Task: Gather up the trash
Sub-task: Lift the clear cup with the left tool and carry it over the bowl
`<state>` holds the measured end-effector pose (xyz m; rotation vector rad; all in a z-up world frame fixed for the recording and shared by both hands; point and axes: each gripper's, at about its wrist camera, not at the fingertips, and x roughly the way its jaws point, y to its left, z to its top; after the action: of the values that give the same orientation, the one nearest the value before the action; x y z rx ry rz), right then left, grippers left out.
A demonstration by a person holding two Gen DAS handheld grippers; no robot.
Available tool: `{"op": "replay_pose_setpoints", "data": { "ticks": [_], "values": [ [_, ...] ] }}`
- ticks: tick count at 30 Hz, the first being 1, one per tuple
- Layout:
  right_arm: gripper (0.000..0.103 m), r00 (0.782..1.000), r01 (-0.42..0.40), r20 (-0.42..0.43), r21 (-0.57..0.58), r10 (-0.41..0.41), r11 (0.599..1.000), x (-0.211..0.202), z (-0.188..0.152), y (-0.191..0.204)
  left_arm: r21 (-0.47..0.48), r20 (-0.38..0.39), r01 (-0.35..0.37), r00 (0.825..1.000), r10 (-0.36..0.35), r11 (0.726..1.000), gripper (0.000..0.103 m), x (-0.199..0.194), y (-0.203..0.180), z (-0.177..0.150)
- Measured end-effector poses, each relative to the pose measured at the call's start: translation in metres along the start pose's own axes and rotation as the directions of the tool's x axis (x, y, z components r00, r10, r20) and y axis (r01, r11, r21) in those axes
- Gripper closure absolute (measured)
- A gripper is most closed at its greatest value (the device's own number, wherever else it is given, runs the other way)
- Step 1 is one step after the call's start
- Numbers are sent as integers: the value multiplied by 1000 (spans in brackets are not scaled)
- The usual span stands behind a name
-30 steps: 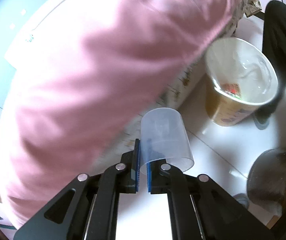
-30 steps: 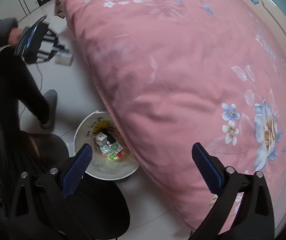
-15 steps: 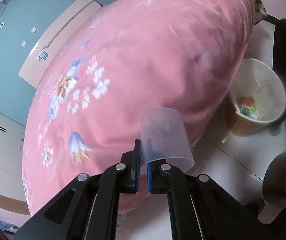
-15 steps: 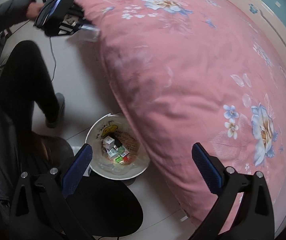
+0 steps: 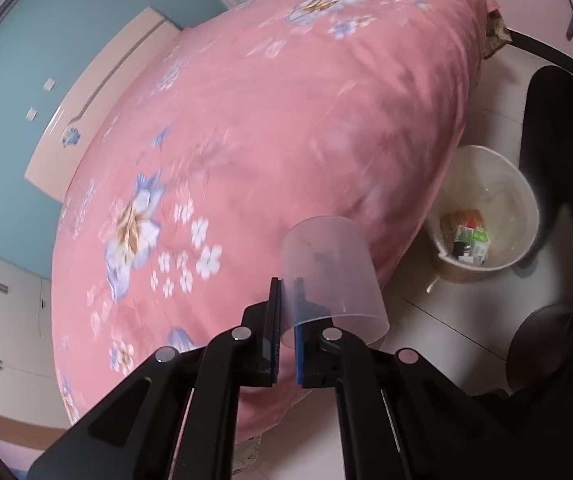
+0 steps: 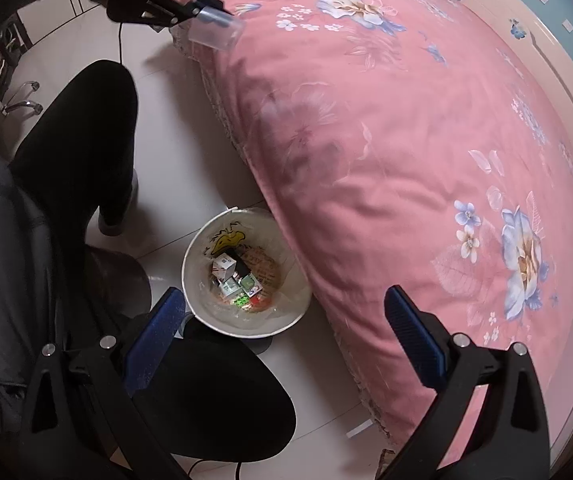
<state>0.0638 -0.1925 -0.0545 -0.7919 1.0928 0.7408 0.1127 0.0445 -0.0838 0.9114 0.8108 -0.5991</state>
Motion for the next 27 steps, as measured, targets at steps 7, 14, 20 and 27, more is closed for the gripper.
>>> {"op": "replay_pose_setpoints", "data": {
  "ticks": [7,14,20,27],
  "values": [
    [6,1000,11,8,5,-11,1000,-16,-9,5,33,34,28,999,-30,999,95,-21,-20,38],
    [6,1000,-4,7,-43,4,999,-31,-17,24,73,49,105,993,-108,992,95,-47,-41,59],
    [6,1000,-17,1,-40,17,999,-31,-30,26,125,64,145,986,-154,982,95,-56,-64,81],
    [6,998,-43,-38,-31,42,999,-11,-46,25,187,39,203,976,-214,961,95,-40,-98,103]
  ]
}}
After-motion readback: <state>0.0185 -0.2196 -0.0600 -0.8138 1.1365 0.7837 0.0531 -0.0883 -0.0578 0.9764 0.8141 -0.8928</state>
